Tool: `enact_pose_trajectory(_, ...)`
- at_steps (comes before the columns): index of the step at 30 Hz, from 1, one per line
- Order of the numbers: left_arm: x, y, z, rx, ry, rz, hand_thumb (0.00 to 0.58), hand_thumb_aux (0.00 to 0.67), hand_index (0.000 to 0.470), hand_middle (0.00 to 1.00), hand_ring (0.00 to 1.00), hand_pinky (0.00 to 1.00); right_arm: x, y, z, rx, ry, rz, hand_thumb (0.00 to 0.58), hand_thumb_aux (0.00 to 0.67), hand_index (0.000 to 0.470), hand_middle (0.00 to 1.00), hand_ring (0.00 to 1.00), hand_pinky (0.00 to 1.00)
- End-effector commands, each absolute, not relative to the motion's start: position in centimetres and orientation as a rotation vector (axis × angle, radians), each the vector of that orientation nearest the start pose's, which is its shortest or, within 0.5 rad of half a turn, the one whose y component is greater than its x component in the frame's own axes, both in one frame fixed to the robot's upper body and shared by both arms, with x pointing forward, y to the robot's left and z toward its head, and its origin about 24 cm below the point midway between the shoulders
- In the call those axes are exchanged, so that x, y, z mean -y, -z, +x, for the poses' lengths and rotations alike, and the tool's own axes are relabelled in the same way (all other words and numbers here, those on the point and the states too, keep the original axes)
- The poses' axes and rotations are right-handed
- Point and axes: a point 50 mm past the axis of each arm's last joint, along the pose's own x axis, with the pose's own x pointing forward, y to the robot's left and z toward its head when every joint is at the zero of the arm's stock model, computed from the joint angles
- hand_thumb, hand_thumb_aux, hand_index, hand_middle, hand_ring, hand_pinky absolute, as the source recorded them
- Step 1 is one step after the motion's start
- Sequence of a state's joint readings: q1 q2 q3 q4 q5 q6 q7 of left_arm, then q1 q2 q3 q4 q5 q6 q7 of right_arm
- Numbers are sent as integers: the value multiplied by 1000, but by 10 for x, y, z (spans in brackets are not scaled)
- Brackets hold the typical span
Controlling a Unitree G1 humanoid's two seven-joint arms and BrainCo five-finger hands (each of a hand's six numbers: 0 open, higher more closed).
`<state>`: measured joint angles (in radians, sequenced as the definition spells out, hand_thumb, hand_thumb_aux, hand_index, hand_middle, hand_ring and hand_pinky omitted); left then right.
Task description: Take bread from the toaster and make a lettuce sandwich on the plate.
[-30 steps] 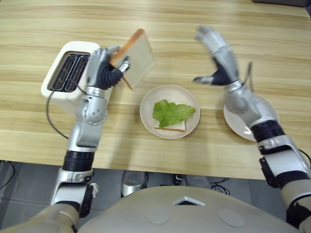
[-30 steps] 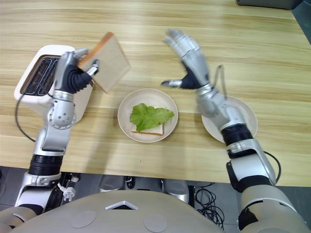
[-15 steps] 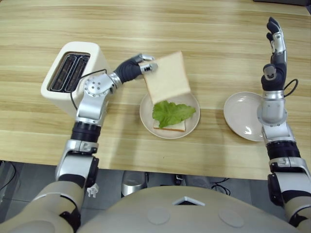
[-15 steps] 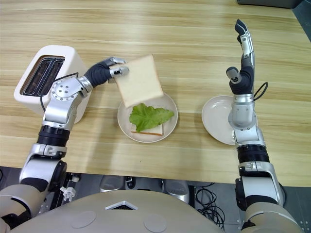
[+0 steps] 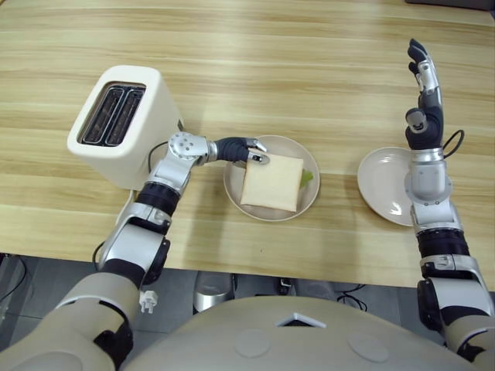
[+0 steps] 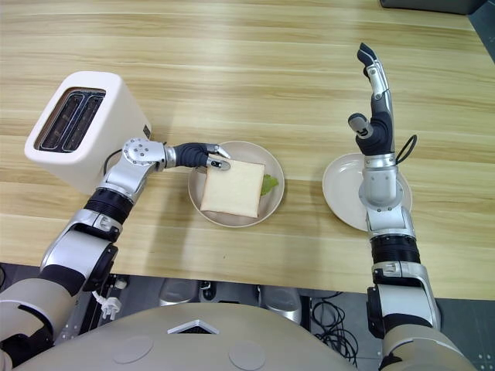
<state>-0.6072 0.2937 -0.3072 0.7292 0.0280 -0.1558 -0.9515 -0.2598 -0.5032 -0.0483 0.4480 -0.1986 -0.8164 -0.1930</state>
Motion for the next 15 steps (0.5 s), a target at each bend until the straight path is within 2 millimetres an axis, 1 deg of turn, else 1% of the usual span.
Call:
enact_pose_trajectory(1,-113,-39,327,-225,1145,461,580,670,460,1000,1000,1000,235,-110,277,653,14,-618,0,0,0,0,0,0)
enact_pose_trajectory(6,-112,-38,328,-221,1146,462,580,670,460,1000,1000,1000,225,-103,276,647,-43,-643,0,0,0,0,0,0)
enact_pose_trajectory(10,-111,-43,330,-198,1150,452,580,670,460,1000,1000,1000,215,-97,274,640,-116,-669,0,0,0,0,0,0)
enact_pose_trajectory(15,-108,-50,332,-177,1157,395,580,670,460,1000,1000,1000,209,-90,274,622,-148,-672,0,0,0,0,0,0)
